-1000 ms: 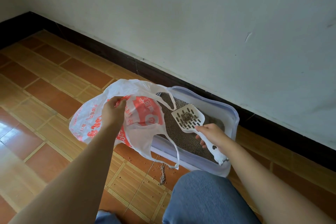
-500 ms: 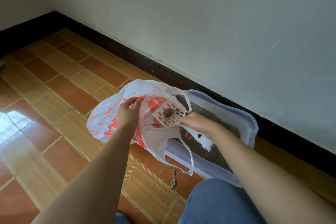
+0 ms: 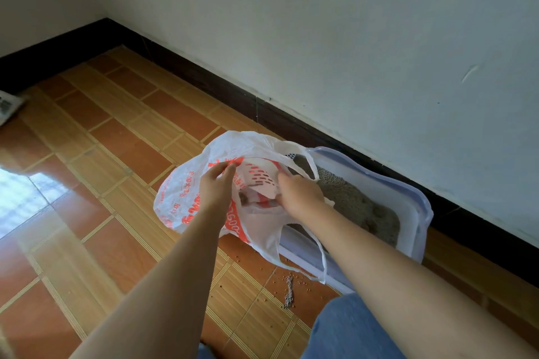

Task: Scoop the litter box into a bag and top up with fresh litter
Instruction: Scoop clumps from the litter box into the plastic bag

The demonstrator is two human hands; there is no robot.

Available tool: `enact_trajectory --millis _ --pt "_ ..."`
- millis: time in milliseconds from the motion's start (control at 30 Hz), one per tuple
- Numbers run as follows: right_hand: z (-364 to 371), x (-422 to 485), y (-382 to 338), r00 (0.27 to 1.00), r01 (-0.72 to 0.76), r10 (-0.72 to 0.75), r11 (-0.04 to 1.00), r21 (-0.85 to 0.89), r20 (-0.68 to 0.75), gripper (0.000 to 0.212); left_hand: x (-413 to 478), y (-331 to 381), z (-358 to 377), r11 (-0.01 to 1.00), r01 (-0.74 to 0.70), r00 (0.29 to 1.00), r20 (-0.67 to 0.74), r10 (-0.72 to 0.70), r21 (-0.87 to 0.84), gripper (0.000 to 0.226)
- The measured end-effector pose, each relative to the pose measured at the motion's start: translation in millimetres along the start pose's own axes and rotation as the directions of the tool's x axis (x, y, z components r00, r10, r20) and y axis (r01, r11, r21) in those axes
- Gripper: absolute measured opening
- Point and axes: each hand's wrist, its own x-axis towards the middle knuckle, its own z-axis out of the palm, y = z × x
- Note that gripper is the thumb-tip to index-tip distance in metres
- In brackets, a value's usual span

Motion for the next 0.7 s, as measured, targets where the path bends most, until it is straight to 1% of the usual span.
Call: enact_trajectory --millis 67,133,200,267,367,467,533,600,633,700 --pt "-1.1 -0.8 1.9 1.0 0.004 -0.004 1.0 0.005 -0.013 0.037 -0.5 0.4 -0.9 1.0 0.004 1.0 -0.001 -0.004 -0.01 0.028" --pt "-1.9 -2.7 6.1 1.0 0.003 -0.003 0.998 0.058 -0.006 0.037 -0.9 1.4 -1.0 1.0 0.005 1.0 -0.005 -0.005 -0.011 0.027" --pt "-2.7 -6.6 13.8 0.999 -0.024 0.019 0.983 0.181 0.03 0.032 -0.7 1.9 -0.5 1.0 -0.001 1.0 -0.013 0.001 0.0 0.028" --pt "-4.6 -12.3 24.4 0.992 -0.099 0.068 0.937 0.336 0.104 0.027 -0.7 2.2 0.7 1.0 0.001 1.0 -0.017 0.0 0.009 0.028" --pt "-7.0 -25.6 42.5 0.958 -0.259 0.134 0.784 0.564 0.254 0.026 -1.8 1.3 3.1 1.0 -0.001 1.0 -0.016 0.001 0.026 0.029" --pt "-13.3 -41.4 61.8 0.92 -0.382 0.184 0.622 0.684 0.346 0.032 -3.6 0.7 5.6 0.999 -0.02 1.0 -0.006 0.02 0.05 0.032" --pt "-18.9 -52.8 77.3 0.89 -0.453 0.229 0.534 0.714 0.394 0.031 -4.1 0.1 7.3 0.997 -0.035 0.999 0.006 0.035 0.066 0.032" --pt "-21.1 -64.0 95.5 0.857 -0.515 0.281 0.474 0.715 0.431 0.028 -4.4 0.3 9.3 0.996 -0.037 0.999 0.01 0.037 0.076 0.032" --pt "-20.3 -69.4 104.7 0.839 -0.542 0.32 0.44 0.716 0.439 0.028 -4.3 0.7 10.4 0.996 -0.036 0.999 0.01 0.035 0.085 0.032" --pt "-14.8 -76.9 121.4 0.782 -0.602 0.432 0.335 0.724 0.45 0.03 -4.2 1.8 12.9 0.995 -0.035 0.999 0.014 0.033 0.097 0.033"
